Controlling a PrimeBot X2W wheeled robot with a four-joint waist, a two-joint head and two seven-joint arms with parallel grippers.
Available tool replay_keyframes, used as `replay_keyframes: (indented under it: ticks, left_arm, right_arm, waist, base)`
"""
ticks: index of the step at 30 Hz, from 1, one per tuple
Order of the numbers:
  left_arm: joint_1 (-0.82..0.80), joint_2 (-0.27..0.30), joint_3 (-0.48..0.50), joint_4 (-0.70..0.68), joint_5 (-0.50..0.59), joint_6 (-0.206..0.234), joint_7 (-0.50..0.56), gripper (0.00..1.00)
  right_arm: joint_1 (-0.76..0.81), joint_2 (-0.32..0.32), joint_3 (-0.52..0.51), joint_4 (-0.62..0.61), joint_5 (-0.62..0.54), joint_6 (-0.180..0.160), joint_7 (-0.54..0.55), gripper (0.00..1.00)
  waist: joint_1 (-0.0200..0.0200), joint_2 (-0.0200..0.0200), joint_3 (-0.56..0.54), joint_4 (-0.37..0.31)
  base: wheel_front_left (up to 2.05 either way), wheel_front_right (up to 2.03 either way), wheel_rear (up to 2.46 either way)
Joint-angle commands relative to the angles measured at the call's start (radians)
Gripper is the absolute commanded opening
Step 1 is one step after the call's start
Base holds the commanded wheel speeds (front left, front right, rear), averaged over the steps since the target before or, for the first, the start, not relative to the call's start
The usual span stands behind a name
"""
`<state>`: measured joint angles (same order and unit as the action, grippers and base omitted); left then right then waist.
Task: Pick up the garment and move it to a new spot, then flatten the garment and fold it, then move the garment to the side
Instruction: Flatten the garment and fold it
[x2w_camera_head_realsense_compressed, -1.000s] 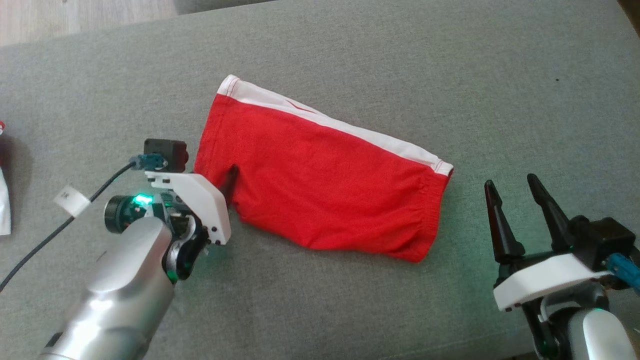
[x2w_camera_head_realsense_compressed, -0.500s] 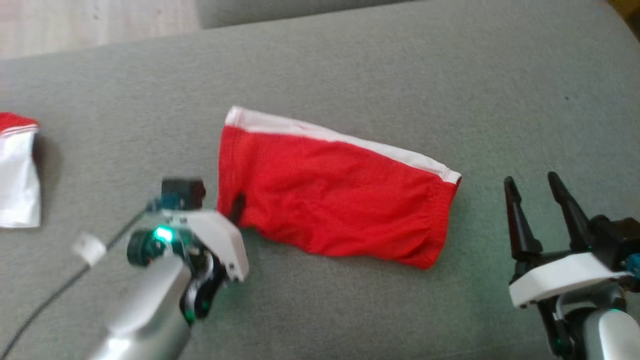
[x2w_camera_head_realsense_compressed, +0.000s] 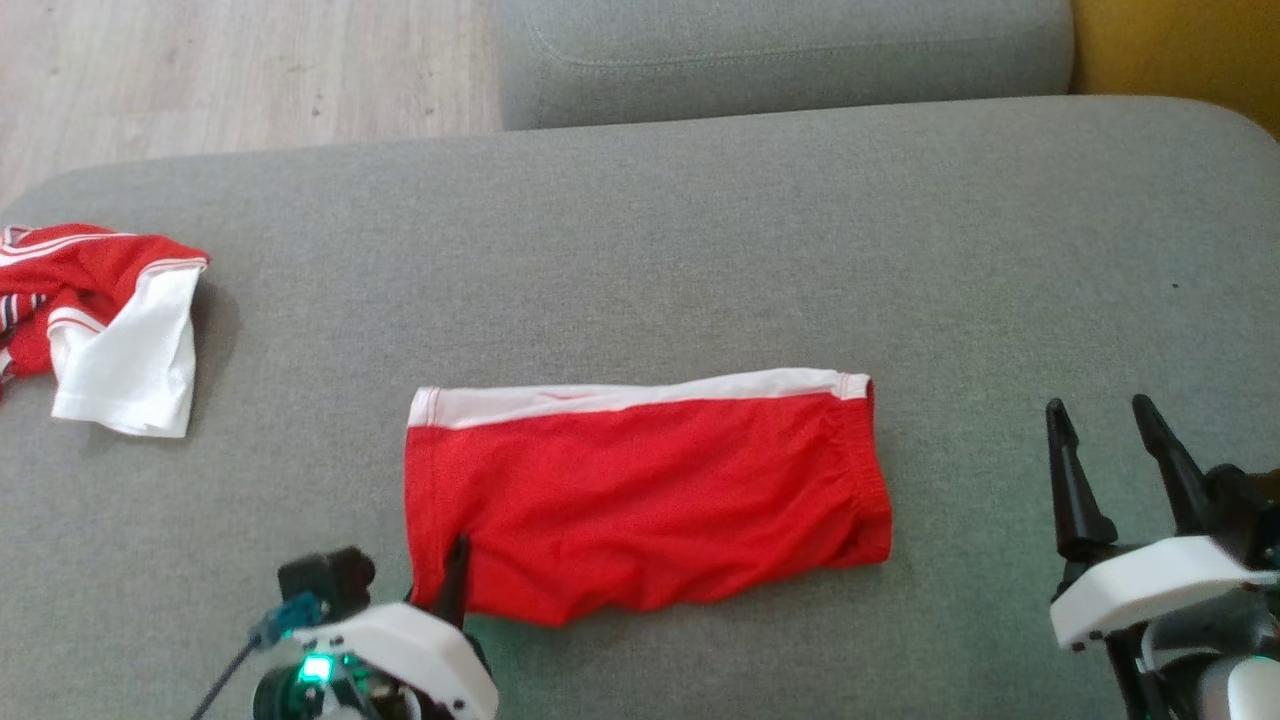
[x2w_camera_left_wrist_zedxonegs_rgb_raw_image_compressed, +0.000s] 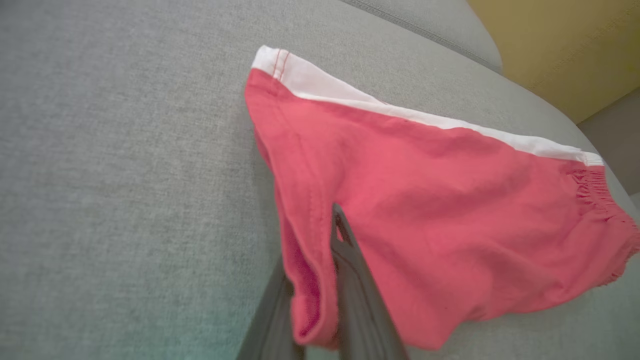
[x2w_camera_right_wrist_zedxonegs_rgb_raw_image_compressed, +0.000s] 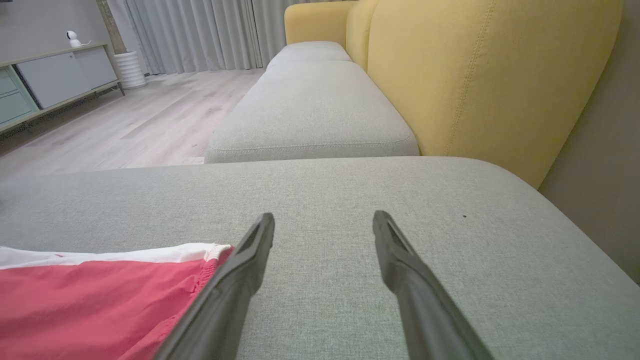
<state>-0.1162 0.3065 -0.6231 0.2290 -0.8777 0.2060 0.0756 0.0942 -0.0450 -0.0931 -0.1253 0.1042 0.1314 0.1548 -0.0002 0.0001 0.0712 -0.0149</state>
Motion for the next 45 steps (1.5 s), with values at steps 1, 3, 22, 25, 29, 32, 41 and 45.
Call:
replay_keyframes:
  ticks: [1, 3, 22, 25, 29, 32, 41, 45]
  left_arm:
    - [-0.025, 0.017, 0.045, -0.038, -0.003, 0.011, -0.019, 0.0]
    - [-0.006, 0.016, 0.045, -0.049, -0.002, 0.023, -0.024, 0.0]
    - [0.023, 0.096, 0.116, -0.112, 0.13, 0.106, -0.254, 1.0]
    - [0.046, 0.11, 0.125, -0.127, 0.129, 0.113, -0.26, 1.0]
    - [0.078, 0.119, 0.123, -0.16, 0.13, 0.117, -0.27, 1.0]
    - [0.086, 0.116, 0.111, -0.171, 0.134, 0.116, -0.27, 1.0]
    - [0.078, 0.101, 0.09, -0.173, 0.14, 0.113, -0.27, 1.0]
    - [0.08, 0.1, 0.089, -0.17, 0.141, 0.115, -0.274, 1.0]
  right_arm:
    - [-0.017, -0.005, 0.015, -0.035, -0.004, -0.001, 0.004, 1.0]
    - [-0.014, -0.005, 0.016, -0.03, -0.004, -0.001, 0.011, 1.0]
    - [-0.005, -0.005, 0.08, 0.077, 0.01, -0.001, 0.058, 1.0]
    - [-0.02, -0.005, 0.105, 0.115, 0.014, -0.001, 0.081, 1.0]
    - [-0.078, -0.005, 0.136, 0.188, 0.011, -0.001, 0.119, 1.0]
    - [-0.122, -0.005, 0.146, 0.246, 0.012, -0.001, 0.155, 1.0]
    - [-0.205, -0.005, 0.134, 0.442, 0.041, -0.001, 0.256, 1.0]
    - [-0.218, -0.005, 0.13, 0.516, 0.088, -0.001, 0.291, 0.45]
  waist:
    - [0.0002, -0.0001, -0.006, 0.005]
    - [0.0002, -0.0001, -0.01, 0.005]
    - [0.0002, -0.0001, -0.075, 0.05]
    - [0.0002, -0.0001, -0.076, 0.068]
    - [0.0002, -0.0001, -0.073, 0.1]
    - [0.0002, -0.0001, -0.07, 0.12]
    - [0.0002, -0.0001, -0.065, 0.165]
    - [0.0002, -0.0001, -0.065, 0.168]
  base:
    - [0.0, 0.0, 0.0]
    - [0.0, 0.0, 0.0]
    - [0.0, 0.0, 0.0]
    - [0.0, 0.0, 0.0]
    - [0.0, 0.0, 0.0]
    - [0.0, 0.0, 0.0]
    - [0.0, 0.0, 0.0]
    - [0.0, 0.0, 0.0]
